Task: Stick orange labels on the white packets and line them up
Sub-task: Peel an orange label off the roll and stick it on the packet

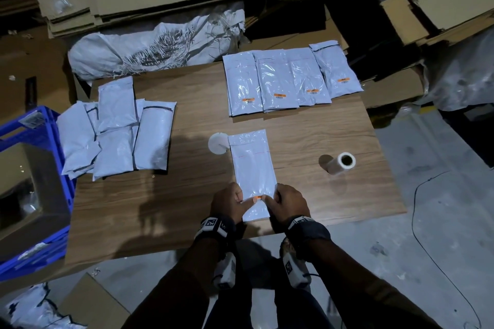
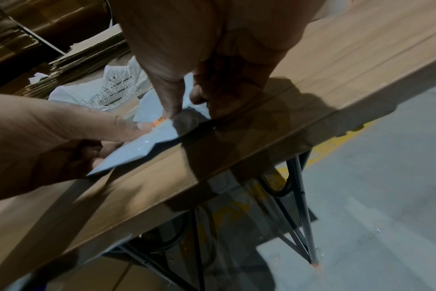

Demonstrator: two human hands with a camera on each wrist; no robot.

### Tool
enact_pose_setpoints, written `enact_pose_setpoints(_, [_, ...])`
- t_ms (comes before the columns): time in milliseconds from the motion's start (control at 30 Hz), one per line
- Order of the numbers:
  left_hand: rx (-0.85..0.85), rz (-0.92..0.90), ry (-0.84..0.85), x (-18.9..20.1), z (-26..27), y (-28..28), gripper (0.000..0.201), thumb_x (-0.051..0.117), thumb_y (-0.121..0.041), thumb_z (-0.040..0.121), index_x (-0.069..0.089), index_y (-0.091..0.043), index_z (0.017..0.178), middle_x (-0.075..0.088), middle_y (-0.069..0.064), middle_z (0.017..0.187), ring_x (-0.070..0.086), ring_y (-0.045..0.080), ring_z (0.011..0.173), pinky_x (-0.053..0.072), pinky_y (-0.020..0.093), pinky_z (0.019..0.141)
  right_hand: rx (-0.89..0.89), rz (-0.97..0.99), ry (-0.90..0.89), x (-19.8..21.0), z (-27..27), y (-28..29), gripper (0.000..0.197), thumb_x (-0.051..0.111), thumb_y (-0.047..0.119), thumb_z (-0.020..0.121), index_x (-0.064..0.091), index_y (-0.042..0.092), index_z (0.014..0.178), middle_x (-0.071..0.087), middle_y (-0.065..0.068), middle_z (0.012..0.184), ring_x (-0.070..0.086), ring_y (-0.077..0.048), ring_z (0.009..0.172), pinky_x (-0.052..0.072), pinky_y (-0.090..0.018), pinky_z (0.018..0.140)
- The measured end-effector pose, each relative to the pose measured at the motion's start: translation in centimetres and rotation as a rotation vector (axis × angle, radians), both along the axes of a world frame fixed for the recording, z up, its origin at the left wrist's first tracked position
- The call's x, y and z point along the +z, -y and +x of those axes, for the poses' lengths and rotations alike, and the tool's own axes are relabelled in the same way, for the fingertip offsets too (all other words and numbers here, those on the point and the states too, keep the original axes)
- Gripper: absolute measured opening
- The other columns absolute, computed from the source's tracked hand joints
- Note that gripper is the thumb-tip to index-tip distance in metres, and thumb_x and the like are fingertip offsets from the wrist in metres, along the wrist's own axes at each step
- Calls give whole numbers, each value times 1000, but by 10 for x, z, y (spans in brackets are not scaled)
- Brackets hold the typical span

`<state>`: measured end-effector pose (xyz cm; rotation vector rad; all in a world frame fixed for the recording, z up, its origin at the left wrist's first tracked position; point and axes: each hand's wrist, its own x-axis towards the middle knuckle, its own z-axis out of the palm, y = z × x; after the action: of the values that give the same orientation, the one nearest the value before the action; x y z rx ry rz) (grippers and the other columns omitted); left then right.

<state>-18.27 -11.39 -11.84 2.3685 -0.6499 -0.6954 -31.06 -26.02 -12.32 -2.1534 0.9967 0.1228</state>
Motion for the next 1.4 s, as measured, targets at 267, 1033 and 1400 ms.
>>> enact_pose_setpoints(267, [-31,100,-87,1,8,3,29,82,-29,77,54,-21,74,59,-7,72,57,12,71,35,17,55,-17,100,-13,6,3,8,27,67,23,84,46,20,68,53,1,70,50,-23,71,31,-33,59])
enact_pose_setpoints(1033, [432,-225,-410,8,-5,-3,36,83,-30,73,57,-15,91,65,-3,86,64,18,85,54,34,80,-303,410,219,29,13,-1,36,77,17,86,59,15,117,60,-2,95,59,-13,76,48,-12,63])
enact_pose_setpoints(1400, [339,-213,-533,24,0,-16,35,79,-38,75,62,-25,103,70,-2,108,68,16,99,59,44,87,-322,499,287,50,17,-4,24,69,0,77,69,18,92,70,-5,74,60,-20,56,51,-33,57])
